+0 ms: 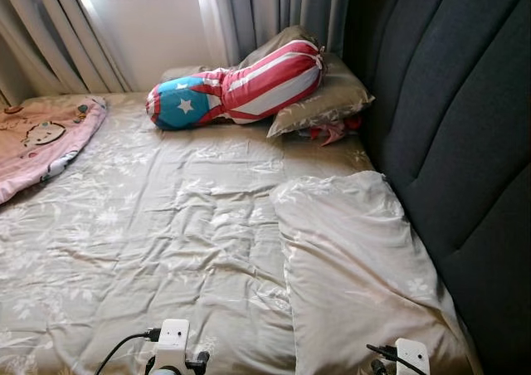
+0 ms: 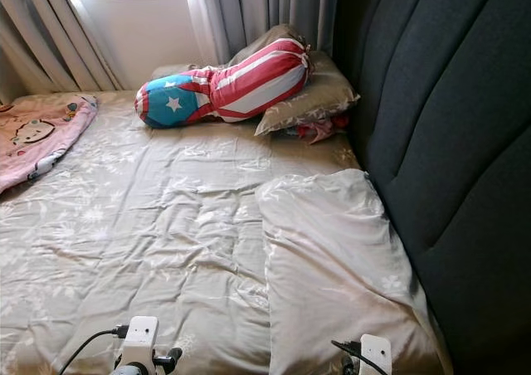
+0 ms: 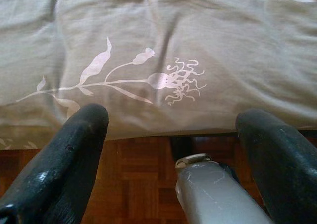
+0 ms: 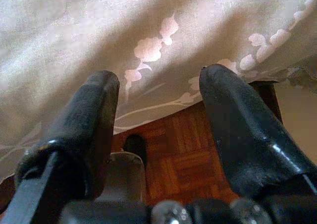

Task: Clean up the room

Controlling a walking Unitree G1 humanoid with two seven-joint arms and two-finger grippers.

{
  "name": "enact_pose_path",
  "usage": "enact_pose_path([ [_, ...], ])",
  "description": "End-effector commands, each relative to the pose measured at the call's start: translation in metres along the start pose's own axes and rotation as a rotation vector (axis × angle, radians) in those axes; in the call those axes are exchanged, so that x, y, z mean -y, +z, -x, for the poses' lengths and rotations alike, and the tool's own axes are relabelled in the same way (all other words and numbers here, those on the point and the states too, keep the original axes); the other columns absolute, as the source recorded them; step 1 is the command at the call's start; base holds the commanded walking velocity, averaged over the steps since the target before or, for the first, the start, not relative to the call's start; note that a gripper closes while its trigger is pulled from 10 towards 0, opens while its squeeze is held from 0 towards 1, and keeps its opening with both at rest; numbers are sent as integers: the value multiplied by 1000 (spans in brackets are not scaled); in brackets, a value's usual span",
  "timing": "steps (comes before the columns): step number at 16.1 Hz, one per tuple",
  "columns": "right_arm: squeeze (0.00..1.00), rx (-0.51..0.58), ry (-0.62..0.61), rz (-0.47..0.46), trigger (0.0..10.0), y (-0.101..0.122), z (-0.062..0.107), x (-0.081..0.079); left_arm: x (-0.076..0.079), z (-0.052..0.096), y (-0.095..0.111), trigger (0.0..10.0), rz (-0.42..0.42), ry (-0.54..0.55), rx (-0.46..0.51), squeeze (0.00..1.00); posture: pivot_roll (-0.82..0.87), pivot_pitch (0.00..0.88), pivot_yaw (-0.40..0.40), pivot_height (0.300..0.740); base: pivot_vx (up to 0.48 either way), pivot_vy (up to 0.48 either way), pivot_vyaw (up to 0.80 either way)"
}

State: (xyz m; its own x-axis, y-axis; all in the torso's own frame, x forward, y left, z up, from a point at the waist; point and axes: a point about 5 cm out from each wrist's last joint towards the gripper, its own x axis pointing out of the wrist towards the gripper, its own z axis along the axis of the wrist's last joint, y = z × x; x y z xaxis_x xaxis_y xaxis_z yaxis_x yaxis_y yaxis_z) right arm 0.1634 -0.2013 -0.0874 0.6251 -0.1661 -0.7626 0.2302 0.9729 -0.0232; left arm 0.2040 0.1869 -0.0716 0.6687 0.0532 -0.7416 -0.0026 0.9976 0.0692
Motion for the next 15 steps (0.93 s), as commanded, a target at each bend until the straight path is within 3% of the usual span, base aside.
enact_pose_path([
  [1, 0, -10, -2, 5, 10000, -2, 0, 0, -2, 1, -4, 10000, -22, 11, -28, 0, -99, 0, 22, 740, 0, 0, 0],
  [7, 0, -30, 11, 34, 10000, -4, 0, -2, -4, 2, -9, 10000, -17, 13, -40, 0, -98, 0, 20, 740, 0, 0, 0],
  [15, 0, -40, 17, 41, 10000, -7, 1, -3, -4, 2, -11, 10000, -12, 23, -46, 0, -98, 0, 25, 740, 0, 0, 771],
])
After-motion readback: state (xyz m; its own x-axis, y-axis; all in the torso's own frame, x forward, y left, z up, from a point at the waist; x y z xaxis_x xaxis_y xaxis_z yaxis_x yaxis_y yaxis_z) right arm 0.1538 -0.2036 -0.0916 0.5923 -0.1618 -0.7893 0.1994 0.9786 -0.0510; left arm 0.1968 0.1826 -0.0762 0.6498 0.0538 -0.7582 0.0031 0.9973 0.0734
